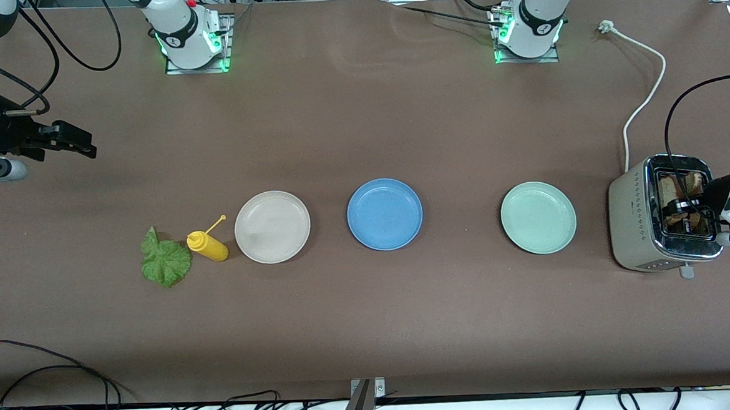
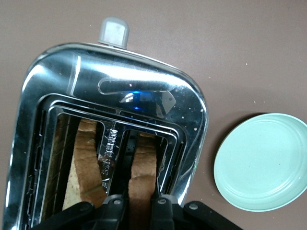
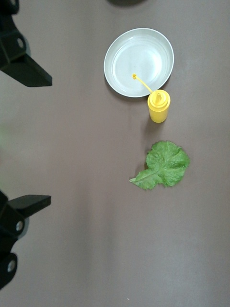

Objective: Make sandwich in blue plate with both arms
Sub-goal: 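Grasp the bread slice with the left gripper and lift it out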

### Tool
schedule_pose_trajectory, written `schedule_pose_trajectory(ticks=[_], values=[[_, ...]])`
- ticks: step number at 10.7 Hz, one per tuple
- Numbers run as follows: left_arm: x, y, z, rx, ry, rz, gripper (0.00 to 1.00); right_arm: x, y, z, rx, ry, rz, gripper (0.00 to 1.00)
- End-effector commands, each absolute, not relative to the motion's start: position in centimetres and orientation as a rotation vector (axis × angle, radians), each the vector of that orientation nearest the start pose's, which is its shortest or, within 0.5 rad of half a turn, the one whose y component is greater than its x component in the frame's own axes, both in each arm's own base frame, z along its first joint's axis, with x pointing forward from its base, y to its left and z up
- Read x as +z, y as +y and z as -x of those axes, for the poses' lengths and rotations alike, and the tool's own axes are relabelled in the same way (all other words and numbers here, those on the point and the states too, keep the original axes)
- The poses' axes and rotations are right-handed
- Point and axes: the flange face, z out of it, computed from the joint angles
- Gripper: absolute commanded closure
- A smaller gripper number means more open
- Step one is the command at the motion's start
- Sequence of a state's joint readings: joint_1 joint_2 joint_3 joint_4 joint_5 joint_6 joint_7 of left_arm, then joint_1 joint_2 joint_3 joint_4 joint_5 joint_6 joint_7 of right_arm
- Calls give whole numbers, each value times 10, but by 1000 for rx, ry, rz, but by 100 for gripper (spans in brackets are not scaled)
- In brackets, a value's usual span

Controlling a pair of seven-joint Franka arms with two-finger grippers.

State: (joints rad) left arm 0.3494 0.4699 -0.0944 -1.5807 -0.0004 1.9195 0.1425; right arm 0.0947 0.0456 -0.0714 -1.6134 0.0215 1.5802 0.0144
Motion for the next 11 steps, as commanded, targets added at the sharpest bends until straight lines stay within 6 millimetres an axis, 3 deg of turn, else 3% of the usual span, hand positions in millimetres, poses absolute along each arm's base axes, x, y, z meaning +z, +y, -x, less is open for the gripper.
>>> schedule_pose_trajectory(ticks=[1, 5, 7, 8, 9, 11], values=[[361, 176, -630, 256, -203, 3203, 100, 581, 15, -562, 122, -30, 3102, 0], [399, 181, -636, 268, -169, 3153, 100, 581, 15, -562, 122, -30, 3102, 0], [423, 173, -640, 295, -145, 3148, 100, 581, 16, -562, 122, -33, 3102, 0], [451, 160, -643, 306, -116, 3150, 100, 581, 16, -562, 124, -33, 3102, 0], [466, 142, -648, 297, -71, 3149, 100, 581, 16, -562, 126, -33, 3102, 0], [497, 91, -653, 234, 44, 3138, 100, 582, 15, -561, 126, -28, 3101, 0]])
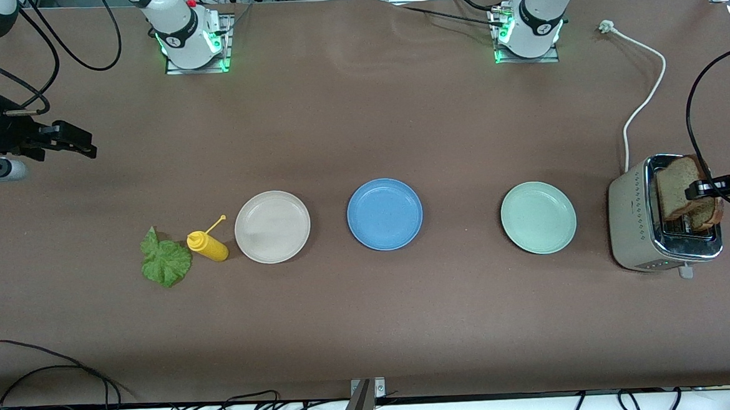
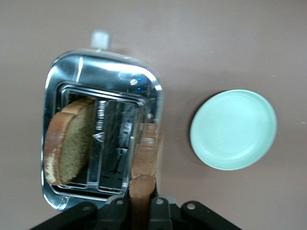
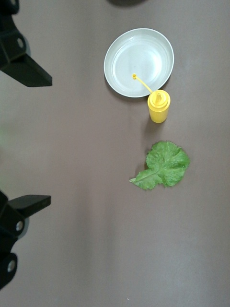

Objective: Make sandwich in blue plate with both arms
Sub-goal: 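Grasp the bread slice with the left gripper and lift it out, then carry the bread slice with the left gripper onto the blue plate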

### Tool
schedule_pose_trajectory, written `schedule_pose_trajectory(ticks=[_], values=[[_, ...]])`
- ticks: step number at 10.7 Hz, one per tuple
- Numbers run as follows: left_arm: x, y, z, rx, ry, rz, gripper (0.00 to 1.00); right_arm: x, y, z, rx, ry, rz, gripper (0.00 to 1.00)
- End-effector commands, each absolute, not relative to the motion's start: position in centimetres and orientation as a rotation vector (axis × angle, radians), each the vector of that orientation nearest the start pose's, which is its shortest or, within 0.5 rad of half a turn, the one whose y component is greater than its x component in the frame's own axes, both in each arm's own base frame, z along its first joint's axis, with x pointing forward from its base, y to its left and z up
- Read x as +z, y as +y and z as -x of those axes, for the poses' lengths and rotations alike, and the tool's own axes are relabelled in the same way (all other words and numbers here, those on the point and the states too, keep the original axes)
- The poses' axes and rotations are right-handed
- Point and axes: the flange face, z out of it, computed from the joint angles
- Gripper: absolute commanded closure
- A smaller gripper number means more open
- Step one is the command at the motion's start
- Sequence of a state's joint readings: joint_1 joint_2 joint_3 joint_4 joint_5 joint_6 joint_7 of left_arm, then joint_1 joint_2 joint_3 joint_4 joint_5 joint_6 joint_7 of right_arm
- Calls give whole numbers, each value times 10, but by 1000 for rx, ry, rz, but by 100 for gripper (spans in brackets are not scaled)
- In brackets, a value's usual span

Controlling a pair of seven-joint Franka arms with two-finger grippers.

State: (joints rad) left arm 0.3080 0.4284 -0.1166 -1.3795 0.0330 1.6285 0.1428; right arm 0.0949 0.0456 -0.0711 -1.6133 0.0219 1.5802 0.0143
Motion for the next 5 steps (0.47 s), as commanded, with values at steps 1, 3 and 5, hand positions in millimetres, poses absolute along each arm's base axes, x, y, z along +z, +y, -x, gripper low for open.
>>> schedule_pose_trajectory(ticks=[1, 3, 5], values=[[506, 69, -654, 209, 93, 3144, 100, 582, 16, -561, 126, -27, 3090, 0], [516, 7, -656, 186, 243, 3128, 100, 581, 16, -563, 116, -29, 3089, 0], [529, -45, -656, 147, 349, 3138, 100, 580, 17, -563, 124, -31, 3089, 0]])
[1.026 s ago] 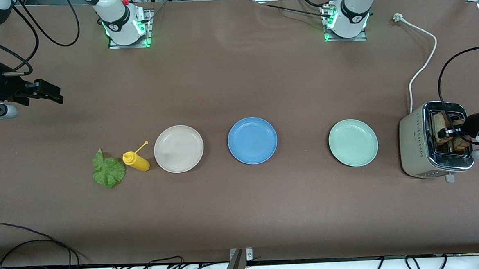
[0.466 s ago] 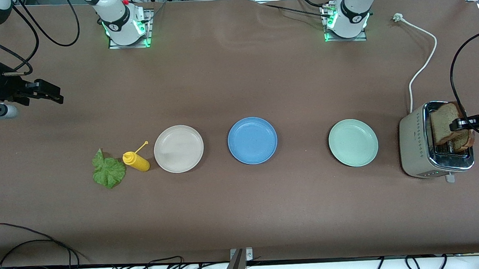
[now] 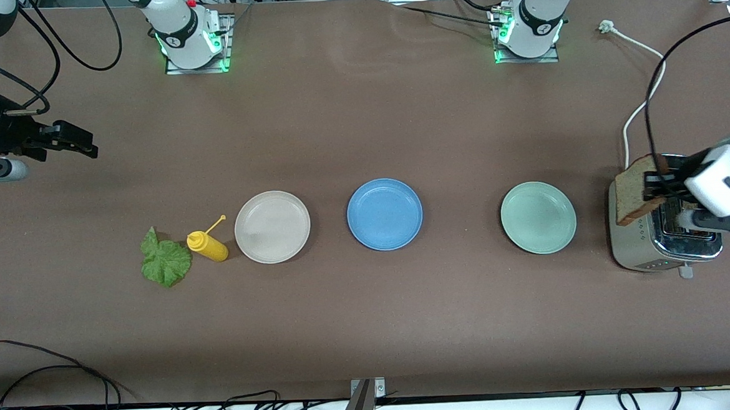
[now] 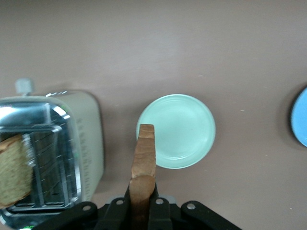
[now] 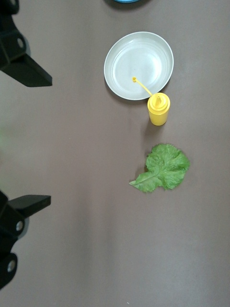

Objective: Make sandwich in blue plate with both arms
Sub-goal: 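Carry the bread slice with the left gripper onto the blue plate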

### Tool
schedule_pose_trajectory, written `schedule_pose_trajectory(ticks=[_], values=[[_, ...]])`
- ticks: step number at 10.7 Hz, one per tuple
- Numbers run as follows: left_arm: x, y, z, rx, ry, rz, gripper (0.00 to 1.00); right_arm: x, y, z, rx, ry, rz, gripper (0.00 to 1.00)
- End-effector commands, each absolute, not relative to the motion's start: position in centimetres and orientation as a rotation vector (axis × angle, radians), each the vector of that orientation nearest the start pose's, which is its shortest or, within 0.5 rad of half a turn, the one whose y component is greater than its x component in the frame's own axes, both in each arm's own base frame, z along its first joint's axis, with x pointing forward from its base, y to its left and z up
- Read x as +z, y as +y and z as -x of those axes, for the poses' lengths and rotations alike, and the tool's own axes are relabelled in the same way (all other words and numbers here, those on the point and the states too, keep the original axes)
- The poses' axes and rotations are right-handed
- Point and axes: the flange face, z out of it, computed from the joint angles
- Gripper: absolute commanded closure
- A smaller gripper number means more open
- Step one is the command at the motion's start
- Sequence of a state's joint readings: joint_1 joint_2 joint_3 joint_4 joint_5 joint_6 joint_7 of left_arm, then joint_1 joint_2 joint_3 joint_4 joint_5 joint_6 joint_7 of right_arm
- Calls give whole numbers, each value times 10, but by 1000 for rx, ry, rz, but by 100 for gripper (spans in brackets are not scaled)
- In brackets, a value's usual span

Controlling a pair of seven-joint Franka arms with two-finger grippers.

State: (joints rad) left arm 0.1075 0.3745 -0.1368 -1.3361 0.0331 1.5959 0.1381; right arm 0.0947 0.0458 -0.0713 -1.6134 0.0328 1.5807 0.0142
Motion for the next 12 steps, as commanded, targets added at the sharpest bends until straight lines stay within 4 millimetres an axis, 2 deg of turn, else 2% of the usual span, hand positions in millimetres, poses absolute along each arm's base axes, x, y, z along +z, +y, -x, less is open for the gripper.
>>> schedule_pose_trajectory(ticks=[1, 2, 3, 5, 6, 8, 9, 10, 12], values=[[529, -79, -653, 150, 418, 3168, 100, 580, 17, -563, 124, -31, 3089, 0], [524, -114, -649, 173, 428, 3220, 100, 580, 16, -563, 126, -27, 3089, 0], [507, -137, -651, 228, 443, 3285, 100, 579, 17, -563, 128, -29, 3089, 0], [457, -207, -646, 413, 491, 3390, 100, 580, 18, -563, 119, -31, 3089, 0], [448, -236, -645, 445, 441, 3484, 100, 580, 18, -563, 119, -29, 3089, 0], [415, -269, -653, 578, 325, 3732, 100, 580, 18, -563, 117, -29, 3089, 0], [387, -287, -654, 675, 287, 3786, 100, 580, 18, -564, 114, -29, 3088, 0], [360, -314, -649, 690, 287, 3783, 100, 579, 17, -565, 112, -26, 3089, 0], [309, -336, -654, 594, 186, 3822, 100, 567, 18, -573, 112, -12, 3090, 0]])
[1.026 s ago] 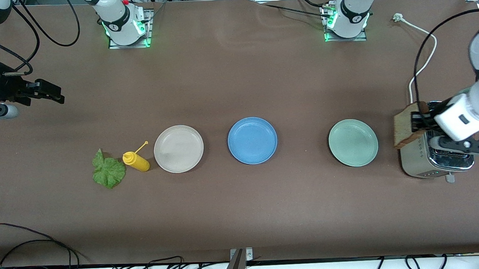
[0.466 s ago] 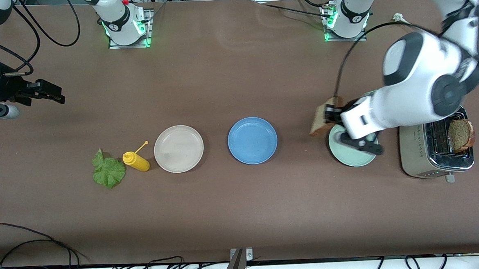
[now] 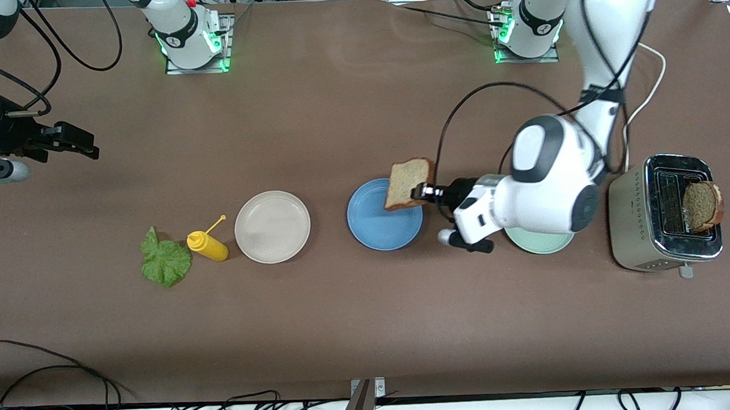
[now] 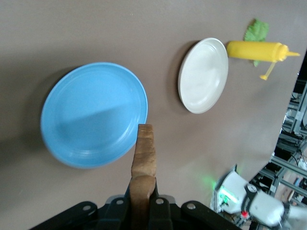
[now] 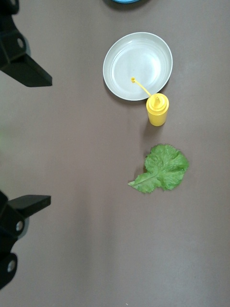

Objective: Make sandwich in blue plate with both arms
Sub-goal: 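Carry the bread slice with the left gripper onto the blue plate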

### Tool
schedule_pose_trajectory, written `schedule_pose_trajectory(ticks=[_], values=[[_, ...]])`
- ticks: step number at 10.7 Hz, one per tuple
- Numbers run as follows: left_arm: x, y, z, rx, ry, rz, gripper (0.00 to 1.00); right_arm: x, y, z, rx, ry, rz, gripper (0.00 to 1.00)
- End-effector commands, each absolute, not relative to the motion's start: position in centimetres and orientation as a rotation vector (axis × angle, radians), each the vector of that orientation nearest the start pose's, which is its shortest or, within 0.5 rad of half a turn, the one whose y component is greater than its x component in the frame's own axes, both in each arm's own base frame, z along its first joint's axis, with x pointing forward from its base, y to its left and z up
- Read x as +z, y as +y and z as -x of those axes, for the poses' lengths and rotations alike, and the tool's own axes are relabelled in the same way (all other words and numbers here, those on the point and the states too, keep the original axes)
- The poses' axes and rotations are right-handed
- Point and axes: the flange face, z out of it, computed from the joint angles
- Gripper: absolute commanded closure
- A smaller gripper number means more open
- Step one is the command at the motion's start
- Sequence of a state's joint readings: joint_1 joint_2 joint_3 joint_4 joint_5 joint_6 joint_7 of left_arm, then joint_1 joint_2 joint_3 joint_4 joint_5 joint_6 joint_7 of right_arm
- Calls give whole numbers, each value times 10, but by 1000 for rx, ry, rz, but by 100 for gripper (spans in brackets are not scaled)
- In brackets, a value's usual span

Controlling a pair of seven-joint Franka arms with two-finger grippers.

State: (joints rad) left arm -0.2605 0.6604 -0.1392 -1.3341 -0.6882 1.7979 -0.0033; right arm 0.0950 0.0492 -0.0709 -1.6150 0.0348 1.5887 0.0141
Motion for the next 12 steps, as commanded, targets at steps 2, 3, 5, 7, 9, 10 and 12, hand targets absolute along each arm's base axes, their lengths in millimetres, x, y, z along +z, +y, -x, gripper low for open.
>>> schedule_pose_trajectory(ticks=[2, 3, 5, 7, 9, 10, 12], values=[[276, -338, -658, -307, -177, -2316, 100, 547, 20, -586, 112, -4, 3081, 0], [270, -337, -656, -300, -215, -2309, 100, 536, 21, -595, 100, -1, 3080, 0], [260, -342, -652, -305, -217, -2314, 100, 513, 22, -609, 91, 15, 3084, 0], [241, -346, -646, -301, -230, -2325, 100, 497, 25, -618, 89, 21, 3087, 0], [219, -345, -644, -317, -229, -2347, 100, 461, 20, -634, 99, 16, 3094, 0], [214, -344, -643, -324, -228, -2350, 100, 442, 17, -643, 106, -2, 3112, 0], [213, -348, -642, -322, -229, -2351, 48, 413, 24, -653, 105, -41, 3156, 0]])
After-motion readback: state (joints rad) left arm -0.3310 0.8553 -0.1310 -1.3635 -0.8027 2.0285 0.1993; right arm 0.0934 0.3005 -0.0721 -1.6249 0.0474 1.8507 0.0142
